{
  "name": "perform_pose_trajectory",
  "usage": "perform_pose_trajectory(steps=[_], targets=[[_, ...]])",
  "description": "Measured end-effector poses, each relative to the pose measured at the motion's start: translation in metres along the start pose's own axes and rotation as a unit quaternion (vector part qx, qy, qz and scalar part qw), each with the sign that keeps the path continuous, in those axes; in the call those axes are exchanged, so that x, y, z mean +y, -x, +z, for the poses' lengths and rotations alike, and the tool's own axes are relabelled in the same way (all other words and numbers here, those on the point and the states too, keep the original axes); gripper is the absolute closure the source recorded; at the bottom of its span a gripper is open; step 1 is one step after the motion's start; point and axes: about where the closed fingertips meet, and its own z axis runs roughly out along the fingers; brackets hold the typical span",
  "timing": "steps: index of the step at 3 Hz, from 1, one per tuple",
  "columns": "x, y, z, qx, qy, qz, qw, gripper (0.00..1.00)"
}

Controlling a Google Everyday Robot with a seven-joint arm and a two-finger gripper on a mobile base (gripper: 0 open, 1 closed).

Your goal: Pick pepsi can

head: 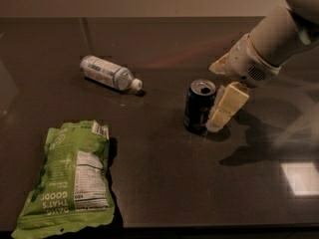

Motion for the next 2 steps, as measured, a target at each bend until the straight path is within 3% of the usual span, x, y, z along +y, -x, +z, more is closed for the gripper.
perform_pose_trajectory(steps=[1,2], targets=[[0.0025,0.0118,0.0067,-0.037,0.017,-0.002,0.9992,0.00],[0.0052,0.0172,0.0102,-0.062,0.023,-0.007,0.9978,0.14]])
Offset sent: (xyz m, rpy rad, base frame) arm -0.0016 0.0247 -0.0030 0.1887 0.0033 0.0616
